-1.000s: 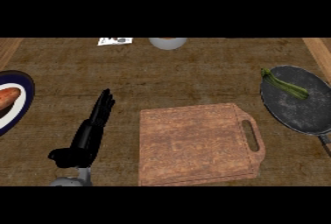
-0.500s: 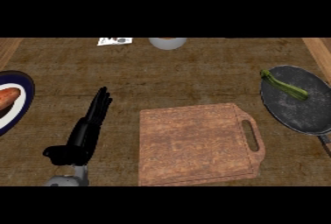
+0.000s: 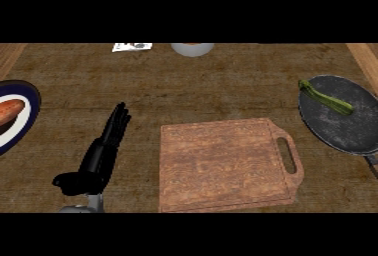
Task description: Pick the squash from the cutting board and place it in the pan
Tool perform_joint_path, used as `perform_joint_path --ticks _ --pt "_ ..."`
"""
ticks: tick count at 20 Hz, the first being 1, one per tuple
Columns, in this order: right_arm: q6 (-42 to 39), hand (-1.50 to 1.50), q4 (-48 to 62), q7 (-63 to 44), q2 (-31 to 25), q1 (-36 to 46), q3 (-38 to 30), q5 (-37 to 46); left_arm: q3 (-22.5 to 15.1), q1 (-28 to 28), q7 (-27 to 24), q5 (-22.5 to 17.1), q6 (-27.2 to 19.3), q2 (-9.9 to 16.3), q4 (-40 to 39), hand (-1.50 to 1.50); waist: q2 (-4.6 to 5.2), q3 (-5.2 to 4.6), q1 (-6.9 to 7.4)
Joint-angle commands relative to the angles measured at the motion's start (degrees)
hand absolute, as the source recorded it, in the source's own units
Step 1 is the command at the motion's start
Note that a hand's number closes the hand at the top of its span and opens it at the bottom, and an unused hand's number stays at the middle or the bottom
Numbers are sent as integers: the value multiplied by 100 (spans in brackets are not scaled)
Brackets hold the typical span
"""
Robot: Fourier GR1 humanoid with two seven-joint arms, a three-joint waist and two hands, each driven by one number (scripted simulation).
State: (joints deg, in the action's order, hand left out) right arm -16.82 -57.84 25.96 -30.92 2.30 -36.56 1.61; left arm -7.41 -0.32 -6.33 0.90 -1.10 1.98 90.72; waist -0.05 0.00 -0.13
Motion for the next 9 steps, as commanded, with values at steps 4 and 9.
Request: perform_joint_path --ticks 4,9 --pt "4 -150 316 124 -355 -22 34 124 163 -284 72 -24 125 16 -215 0 6 0 9" --pt "724 -150 -392 90 -53 -173 188 442 59 54 123 -20 163 57 167 0 2 -1 15"
